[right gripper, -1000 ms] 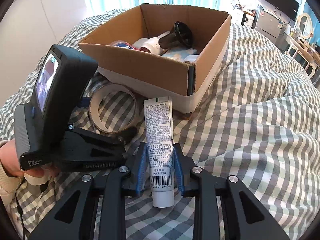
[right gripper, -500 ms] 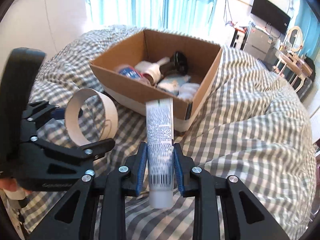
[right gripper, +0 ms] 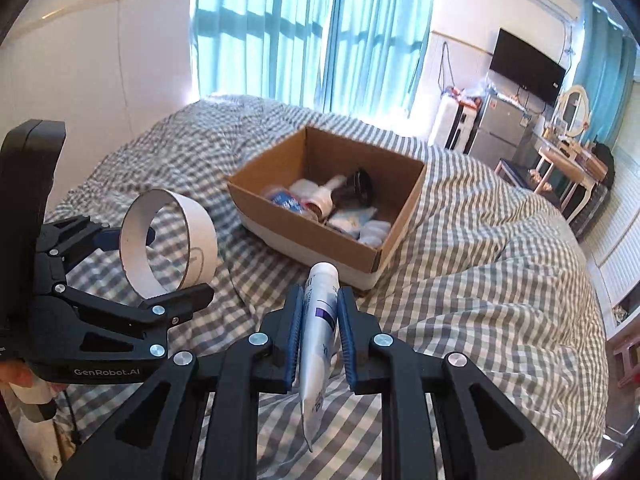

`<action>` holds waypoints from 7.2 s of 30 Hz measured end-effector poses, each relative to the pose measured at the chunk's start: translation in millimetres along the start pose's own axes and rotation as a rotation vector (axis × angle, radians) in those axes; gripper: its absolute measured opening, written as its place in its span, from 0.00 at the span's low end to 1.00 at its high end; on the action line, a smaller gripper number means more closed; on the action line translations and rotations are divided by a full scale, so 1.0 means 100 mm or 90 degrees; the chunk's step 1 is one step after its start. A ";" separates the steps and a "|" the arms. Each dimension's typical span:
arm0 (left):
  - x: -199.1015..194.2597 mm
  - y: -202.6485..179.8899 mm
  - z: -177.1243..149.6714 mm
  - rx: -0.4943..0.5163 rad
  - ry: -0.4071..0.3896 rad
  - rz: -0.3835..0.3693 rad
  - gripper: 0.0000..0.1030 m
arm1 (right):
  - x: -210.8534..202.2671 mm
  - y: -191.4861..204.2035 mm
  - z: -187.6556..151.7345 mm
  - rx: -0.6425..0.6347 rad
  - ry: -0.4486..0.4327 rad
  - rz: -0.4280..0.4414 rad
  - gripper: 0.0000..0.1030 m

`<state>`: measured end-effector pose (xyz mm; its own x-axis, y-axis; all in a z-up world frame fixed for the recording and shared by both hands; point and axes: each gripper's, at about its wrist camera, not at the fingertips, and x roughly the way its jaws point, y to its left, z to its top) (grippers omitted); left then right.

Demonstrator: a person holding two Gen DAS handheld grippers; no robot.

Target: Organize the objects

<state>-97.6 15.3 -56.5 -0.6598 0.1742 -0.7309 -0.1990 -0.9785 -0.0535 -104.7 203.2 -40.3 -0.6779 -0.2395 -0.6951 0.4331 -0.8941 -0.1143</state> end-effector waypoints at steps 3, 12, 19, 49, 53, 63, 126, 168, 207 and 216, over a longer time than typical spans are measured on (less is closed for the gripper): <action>-0.16 -0.01 0.02 0.000 -0.021 -0.002 0.84 | -0.15 0.06 0.02 -0.005 -0.016 -0.005 0.17; -0.64 -0.04 0.20 0.004 -0.097 0.010 0.84 | -0.69 0.16 0.15 -0.027 -0.074 -0.021 0.17; -0.81 -0.03 0.59 0.022 -0.155 0.029 0.84 | -0.97 0.11 0.42 -0.023 -0.116 -0.022 0.17; 1.61 0.32 1.62 0.037 -0.044 0.040 0.84 | 1.61 -0.76 1.59 0.064 0.018 0.015 0.17; 1.90 0.30 1.55 0.049 -0.014 0.041 0.84 | 1.98 -0.81 1.48 0.068 0.058 0.008 0.17; 2.19 0.33 1.51 0.034 0.025 0.015 0.85 | 2.30 -0.84 1.34 0.065 0.088 -0.002 0.17; -0.68 0.01 1.85 0.017 -0.225 0.089 1.00 | -0.95 -0.81 1.61 0.160 -0.195 -0.110 0.95; -1.30 -0.13 -0.03 -0.028 -0.335 0.153 1.00 | -1.15 -0.05 -0.29 0.123 -0.306 -0.164 0.99; -0.97 -0.04 -0.28 -0.043 -0.299 0.169 1.00 | -0.81 -0.06 -0.52 0.148 -0.253 -0.172 0.99; -0.95 -0.06 -0.29 -0.037 -0.295 0.170 1.00 | -0.79 -0.05 -0.53 0.149 -0.246 -0.170 0.99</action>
<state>-12.9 1.7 -6.4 -0.9352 -0.0641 -0.3483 0.0511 -0.9976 0.0463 -22.3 246.9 -22.5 -0.9352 -0.0738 -0.3463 0.1005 -0.9931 -0.0598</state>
